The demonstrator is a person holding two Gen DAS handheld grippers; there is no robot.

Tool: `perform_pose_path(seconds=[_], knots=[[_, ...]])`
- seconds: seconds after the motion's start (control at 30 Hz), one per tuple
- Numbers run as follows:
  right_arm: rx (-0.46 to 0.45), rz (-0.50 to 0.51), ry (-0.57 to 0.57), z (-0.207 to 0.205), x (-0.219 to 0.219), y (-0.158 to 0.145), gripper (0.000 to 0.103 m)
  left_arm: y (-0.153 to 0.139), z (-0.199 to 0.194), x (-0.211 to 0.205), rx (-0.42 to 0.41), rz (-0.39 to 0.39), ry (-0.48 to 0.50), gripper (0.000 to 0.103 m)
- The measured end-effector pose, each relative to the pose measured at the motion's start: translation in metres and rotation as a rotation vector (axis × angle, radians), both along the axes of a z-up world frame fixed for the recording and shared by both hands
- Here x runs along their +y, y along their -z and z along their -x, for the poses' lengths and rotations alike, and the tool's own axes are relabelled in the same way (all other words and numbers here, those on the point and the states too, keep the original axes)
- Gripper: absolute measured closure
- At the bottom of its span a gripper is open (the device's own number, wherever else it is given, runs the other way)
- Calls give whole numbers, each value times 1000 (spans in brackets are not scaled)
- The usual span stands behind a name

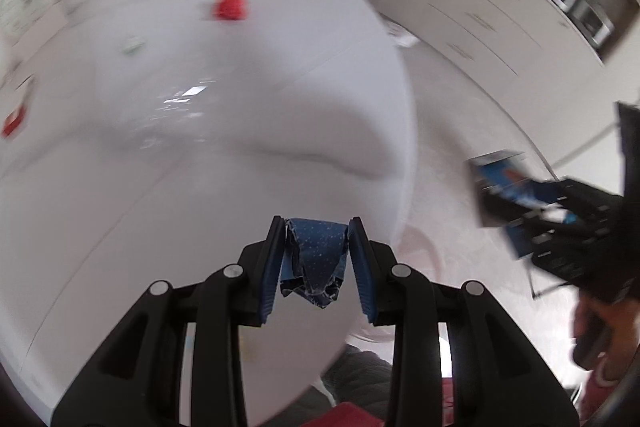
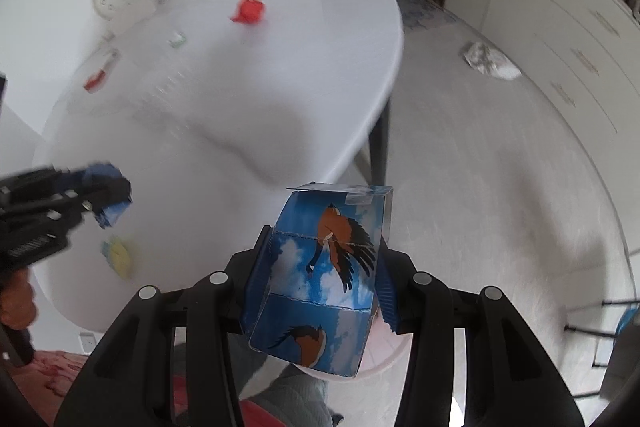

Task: Collect trash
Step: 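Drop the tissue box and blue mask into the bin with both tools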

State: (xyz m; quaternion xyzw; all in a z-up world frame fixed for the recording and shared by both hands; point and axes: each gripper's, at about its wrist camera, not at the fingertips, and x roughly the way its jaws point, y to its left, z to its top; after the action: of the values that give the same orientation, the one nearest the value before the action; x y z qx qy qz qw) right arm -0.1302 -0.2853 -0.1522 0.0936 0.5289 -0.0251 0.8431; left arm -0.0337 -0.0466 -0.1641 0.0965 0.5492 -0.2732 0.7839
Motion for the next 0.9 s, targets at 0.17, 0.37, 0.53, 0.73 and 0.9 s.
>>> perform_pose_path(seconds=[0.17, 0.37, 0.53, 0.73, 0.9], knots=[[92, -29, 3, 23, -15, 79, 56, 8, 24, -42, 19, -15, 116, 71], [215, -75, 25, 40, -24, 169, 53, 21, 43, -82, 36, -55, 212, 71], [241, -98, 37, 47, -26, 192, 26, 34, 48, -102, 48, -82, 248, 71], [211, -88, 80, 51, -39, 166, 12, 52, 46, -115, 64, -113, 284, 71], [207, -32, 177, 75, -66, 135, 10, 71, 49, -132, 87, -140, 342, 71]])
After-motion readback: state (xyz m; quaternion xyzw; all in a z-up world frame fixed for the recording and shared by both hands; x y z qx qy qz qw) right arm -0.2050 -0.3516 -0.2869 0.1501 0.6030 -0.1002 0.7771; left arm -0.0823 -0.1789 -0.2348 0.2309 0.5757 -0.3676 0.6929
